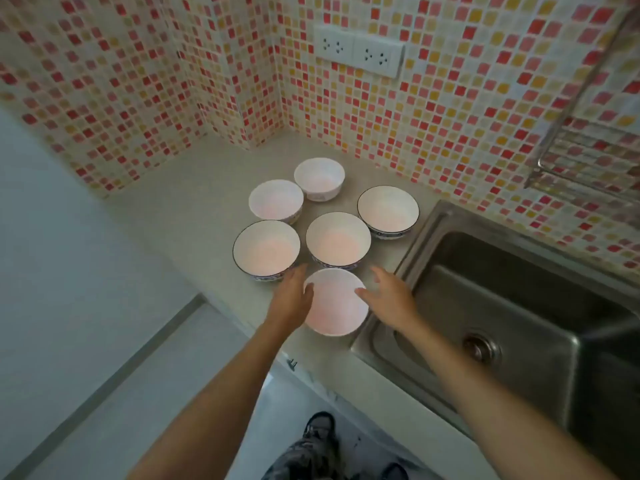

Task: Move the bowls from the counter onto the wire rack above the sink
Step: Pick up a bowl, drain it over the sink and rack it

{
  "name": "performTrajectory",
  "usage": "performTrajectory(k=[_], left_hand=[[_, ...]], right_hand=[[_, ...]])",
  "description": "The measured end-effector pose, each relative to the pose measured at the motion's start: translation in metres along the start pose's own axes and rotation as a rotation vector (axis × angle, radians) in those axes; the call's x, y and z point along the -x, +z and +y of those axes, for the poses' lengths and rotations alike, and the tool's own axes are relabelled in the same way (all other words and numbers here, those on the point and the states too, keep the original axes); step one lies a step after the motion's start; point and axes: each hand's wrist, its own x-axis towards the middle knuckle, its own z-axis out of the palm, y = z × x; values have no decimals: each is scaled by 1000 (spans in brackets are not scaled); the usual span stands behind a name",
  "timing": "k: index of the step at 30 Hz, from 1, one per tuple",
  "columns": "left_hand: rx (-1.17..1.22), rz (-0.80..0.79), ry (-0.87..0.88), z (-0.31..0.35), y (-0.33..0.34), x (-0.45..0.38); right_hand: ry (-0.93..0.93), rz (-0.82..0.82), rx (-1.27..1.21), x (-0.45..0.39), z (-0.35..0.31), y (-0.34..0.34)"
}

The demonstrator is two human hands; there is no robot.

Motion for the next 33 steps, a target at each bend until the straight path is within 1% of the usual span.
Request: performTrajectory(k=[4, 7, 10, 16, 20, 27, 30, 33], left_hand=[[89, -27, -156, -11, 16, 9], [213, -22, -215, -14, 25, 11], [288, -27, -232, -9, 27, 12], [348, -95, -114, 8, 28, 14], [331, -147, -16, 26, 38, 7], [299, -249, 75, 72, 77, 2], [281, -299, 84, 94, 97, 5], [280, -364, 82, 120, 112, 16]], right_hand=[[180, -72, -144, 2, 5, 31], [331, -66, -438, 5, 3, 44], [396, -61, -601, 6, 7, 45], [474, -12, -773, 18, 21, 29], [531, 74, -841, 32, 38, 19], [639, 266, -994, 64, 76, -8], [699, 296, -1094, 82, 96, -25], [731, 289, -1206, 100, 116, -42]])
